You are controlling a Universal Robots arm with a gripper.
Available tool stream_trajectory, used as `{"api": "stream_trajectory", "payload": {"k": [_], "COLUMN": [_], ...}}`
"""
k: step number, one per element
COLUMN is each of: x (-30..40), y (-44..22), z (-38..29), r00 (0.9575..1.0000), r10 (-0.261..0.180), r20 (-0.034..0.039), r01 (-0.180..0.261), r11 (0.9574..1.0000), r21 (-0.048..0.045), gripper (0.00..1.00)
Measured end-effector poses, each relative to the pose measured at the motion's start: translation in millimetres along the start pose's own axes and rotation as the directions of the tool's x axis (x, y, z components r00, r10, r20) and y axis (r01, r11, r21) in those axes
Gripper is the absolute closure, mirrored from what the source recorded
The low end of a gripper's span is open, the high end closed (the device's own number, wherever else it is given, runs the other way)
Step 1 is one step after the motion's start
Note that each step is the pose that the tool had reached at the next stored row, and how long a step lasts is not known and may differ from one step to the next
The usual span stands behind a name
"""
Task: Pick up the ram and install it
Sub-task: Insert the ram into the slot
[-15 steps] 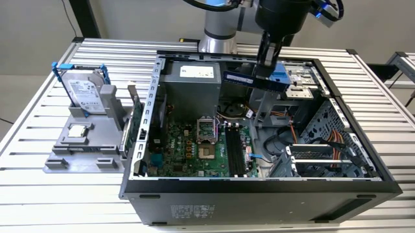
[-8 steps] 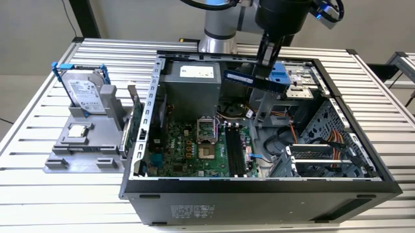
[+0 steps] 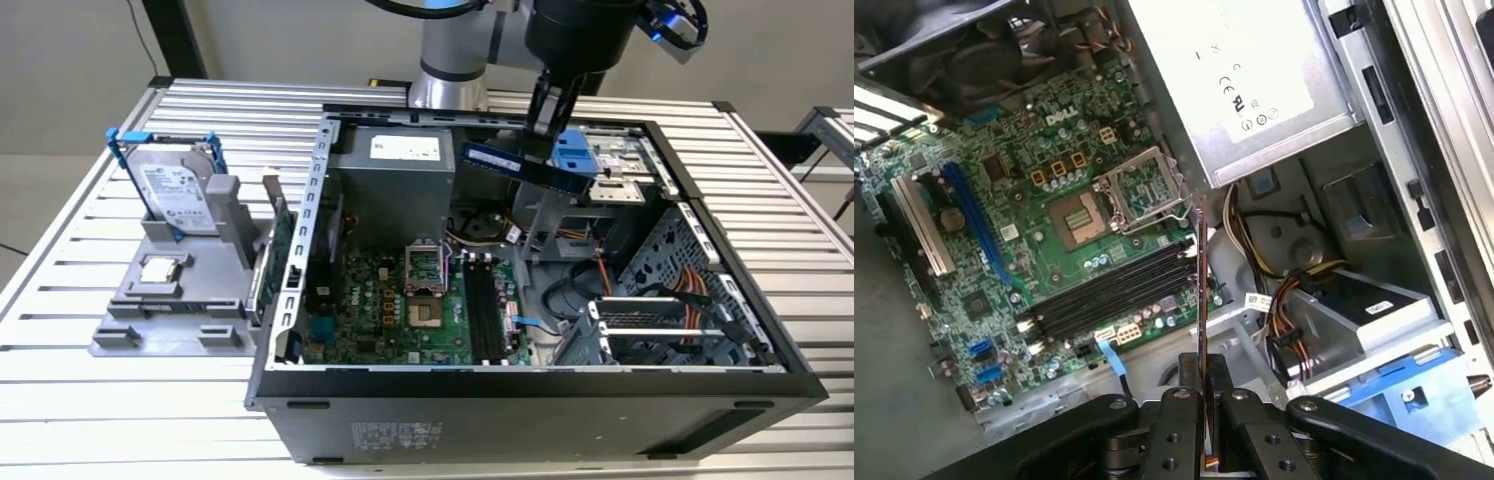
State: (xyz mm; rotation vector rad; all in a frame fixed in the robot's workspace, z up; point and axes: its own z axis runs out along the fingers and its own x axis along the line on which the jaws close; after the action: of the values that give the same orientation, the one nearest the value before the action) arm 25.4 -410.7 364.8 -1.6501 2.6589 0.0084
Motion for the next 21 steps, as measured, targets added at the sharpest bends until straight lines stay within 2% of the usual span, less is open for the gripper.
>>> {"api": "stream_trajectory", "payload": {"k": [5, 10, 16, 21], "x": [0.0, 0.0, 0.0, 0.0], "y": [0.0, 0.0, 0.0, 0.0], "z": [0.1, 0.2, 0.3, 0.4], "r00": [0.9991, 0.9962, 0.9897, 0.982], "r10": [0.043, 0.088, 0.143, 0.189], "r20": [-0.0001, -0.0001, -0.0001, 0.0], "r01": [-0.043, -0.088, -0.143, -0.189], "r11": [0.9991, 0.9962, 0.9897, 0.982], "r21": [0.0006, 0.0012, 0.0019, 0.0025], "gripper": [1.0, 1.0, 1.0, 1.0]}}
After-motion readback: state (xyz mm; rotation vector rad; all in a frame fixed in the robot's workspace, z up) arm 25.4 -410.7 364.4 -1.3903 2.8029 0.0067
